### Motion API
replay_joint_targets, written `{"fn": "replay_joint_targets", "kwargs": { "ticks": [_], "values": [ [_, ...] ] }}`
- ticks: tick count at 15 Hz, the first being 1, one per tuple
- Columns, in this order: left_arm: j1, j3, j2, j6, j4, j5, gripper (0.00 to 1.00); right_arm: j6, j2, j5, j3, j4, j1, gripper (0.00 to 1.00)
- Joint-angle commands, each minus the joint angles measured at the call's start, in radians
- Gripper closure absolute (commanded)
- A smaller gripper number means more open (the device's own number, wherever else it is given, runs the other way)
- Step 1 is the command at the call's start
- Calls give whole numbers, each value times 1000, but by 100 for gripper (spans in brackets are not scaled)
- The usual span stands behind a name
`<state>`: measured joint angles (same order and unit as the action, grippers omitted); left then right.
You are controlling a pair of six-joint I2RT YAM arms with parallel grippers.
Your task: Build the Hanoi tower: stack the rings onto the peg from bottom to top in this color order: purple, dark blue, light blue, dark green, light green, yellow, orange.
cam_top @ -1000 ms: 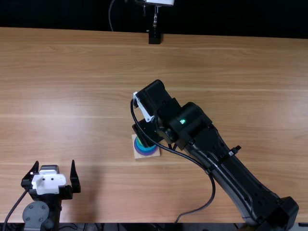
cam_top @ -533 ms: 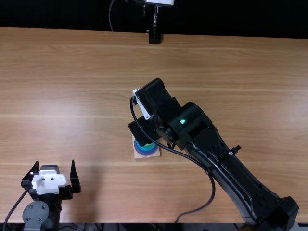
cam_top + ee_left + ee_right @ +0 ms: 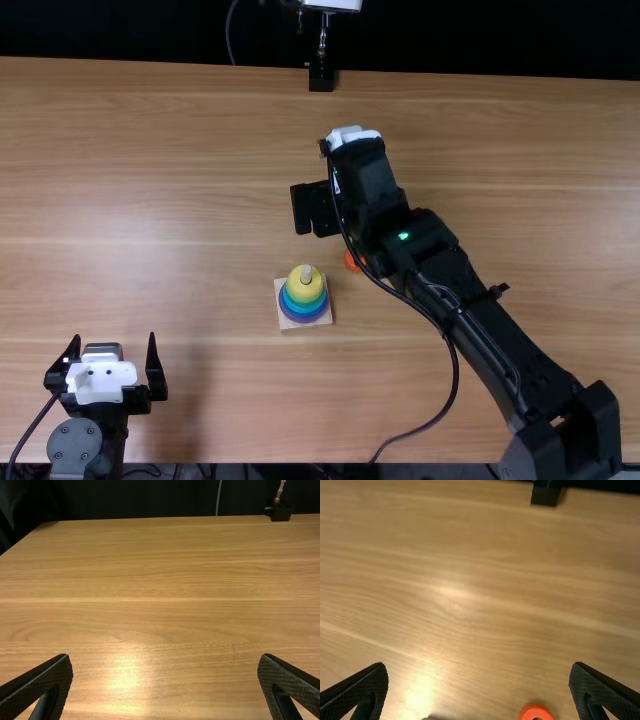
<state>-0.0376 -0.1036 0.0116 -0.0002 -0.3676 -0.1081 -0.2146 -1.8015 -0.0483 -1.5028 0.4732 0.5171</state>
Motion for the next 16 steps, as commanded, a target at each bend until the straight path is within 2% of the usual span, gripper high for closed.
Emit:
{"fn": "replay_joint_targets", "kwargs": {
  "ticks": [1,5,8,12,16],
  "values": [
    [8,104,-12,4,-80,0,0,-32,-12,-14,73,-21,-32,0],
    [8,104,-12,4,-80,-2,0,-23,-16,-7,185,-23,-91,0],
    [8,104,-12,4,-80,0,0,5,-36,-5,217,-23,-97,0],
    [8,104,-12,4,-80,0,0,69,-128,-3,228,-8,-94,0],
    [8,104,-12,4,-80,0,0,67,-179,-1,222,-8,-91,0]
  ]
}}
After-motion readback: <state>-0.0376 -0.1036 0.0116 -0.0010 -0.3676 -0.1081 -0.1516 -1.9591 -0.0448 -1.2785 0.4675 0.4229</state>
